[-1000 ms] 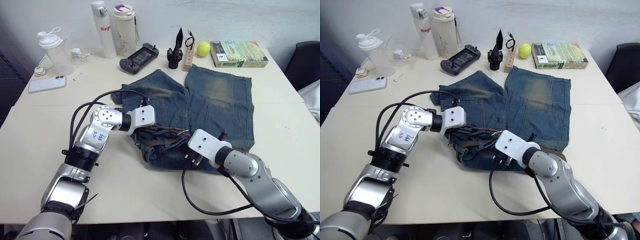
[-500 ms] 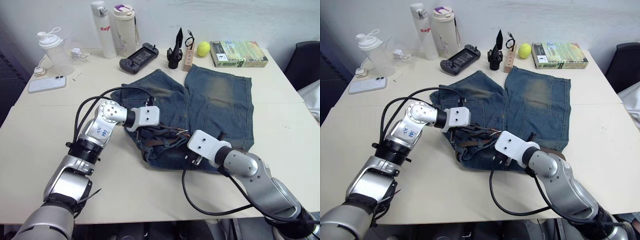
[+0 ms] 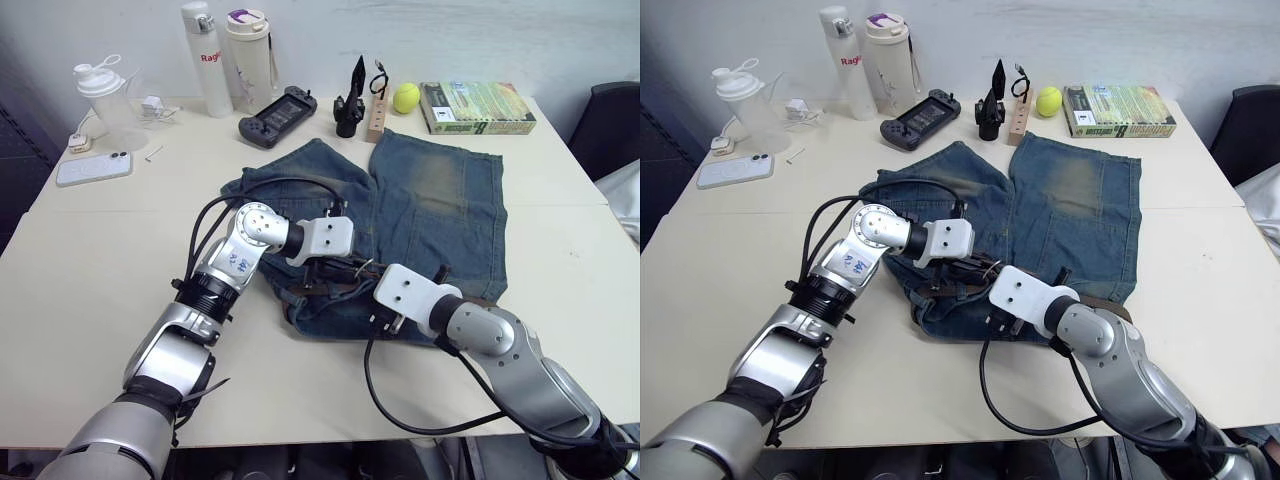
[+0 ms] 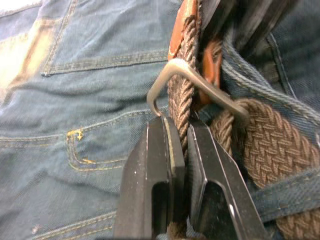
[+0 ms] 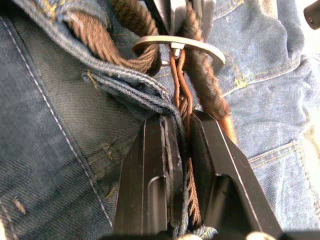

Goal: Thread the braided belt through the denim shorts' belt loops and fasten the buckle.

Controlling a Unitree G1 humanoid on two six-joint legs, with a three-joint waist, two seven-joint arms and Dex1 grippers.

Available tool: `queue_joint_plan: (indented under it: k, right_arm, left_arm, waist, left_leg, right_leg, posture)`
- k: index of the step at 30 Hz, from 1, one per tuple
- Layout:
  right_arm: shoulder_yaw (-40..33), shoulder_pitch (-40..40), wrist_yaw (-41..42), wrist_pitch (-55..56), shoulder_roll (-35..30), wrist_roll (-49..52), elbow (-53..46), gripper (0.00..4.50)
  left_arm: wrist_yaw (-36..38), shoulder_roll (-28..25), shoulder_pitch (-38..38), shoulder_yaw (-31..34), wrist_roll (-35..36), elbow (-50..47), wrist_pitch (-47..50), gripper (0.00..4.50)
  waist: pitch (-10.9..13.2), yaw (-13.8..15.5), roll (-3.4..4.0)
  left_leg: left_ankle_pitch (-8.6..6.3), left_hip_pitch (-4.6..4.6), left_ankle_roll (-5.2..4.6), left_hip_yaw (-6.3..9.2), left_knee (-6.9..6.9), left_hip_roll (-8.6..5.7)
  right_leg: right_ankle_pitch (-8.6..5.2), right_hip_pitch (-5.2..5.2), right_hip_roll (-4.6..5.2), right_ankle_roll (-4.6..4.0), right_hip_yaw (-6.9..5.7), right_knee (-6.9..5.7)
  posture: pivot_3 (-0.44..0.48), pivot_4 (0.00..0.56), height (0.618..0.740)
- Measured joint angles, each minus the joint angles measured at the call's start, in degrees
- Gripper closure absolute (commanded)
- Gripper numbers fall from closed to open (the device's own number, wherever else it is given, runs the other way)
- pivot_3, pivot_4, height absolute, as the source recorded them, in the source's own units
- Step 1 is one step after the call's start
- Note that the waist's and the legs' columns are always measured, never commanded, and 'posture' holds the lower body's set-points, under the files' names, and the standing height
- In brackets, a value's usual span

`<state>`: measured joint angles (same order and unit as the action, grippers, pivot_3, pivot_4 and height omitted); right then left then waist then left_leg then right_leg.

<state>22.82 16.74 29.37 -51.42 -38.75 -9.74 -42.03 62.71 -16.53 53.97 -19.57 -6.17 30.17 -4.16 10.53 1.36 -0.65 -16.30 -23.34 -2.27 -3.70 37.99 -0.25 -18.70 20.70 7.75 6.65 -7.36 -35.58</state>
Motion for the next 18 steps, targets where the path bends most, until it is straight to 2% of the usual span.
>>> queue_joint_plan:
  k: [3, 5, 11, 18]
  right_arm:
    - [-0.10, -0.41, 0.44, -1.01, 0.00, 0.05, -0.22, 4.45]
    - [-0.52, -1.11, 0.92, -2.03, 0.01, 0.26, -0.70, 3.42]
    - [-5.08, -2.80, 3.15, -8.33, 1.46, 4.96, -4.95, 0.91]
    - [-23.78, -0.70, 12.04, -22.88, 1.41, 17.28, -10.11, 0.91]
  left_arm:
    - [-1.09, 1.55, -0.97, 0.64, 0.25, -0.36, 2.98, 4.50]
    - [-1.37, 2.19, -1.98, 0.67, 0.31, -0.90, 4.26, 4.50]
    - [-1.28, 3.82, -5.03, 0.20, 0.49, -4.93, 5.47, 4.50]
    - [-1.24, 4.32, -6.26, -0.99, 0.47, -5.29, 5.44, 4.50]
  waist:
    - [0.00, 0.00, 0.00]
    - [0.00, 0.04, 0.00]
    - [0.00, 0.15, 0.00]
    - [0.00, 0.33, 0.00]
  left_leg:
    - [0.00, 0.00, 0.00, 0.01, 0.01, 0.00]
    - [0.00, 0.00, -0.01, 0.02, 0.02, 0.00]
    - [0.00, -0.02, 0.00, 0.07, 0.05, -0.01]
    - [-0.02, -0.02, -0.04, 0.16, 0.06, -0.04]
  right_leg:
    - [0.00, -0.01, 0.01, 0.00, 0.00, 0.00]
    - [0.00, -0.02, 0.01, 0.00, -0.01, 0.00]
    - [0.00, -0.03, 0.03, 0.00, -0.02, 0.00]
    - [0.00, -0.08, 0.09, 0.00, -0.06, 0.03]
  posture:
    - [0.000, 0.150, 0.724]
    - [0.000, 0.150, 0.724]
    - [0.000, 0.150, 0.724]
    - [0.000, 0.150, 0.724]
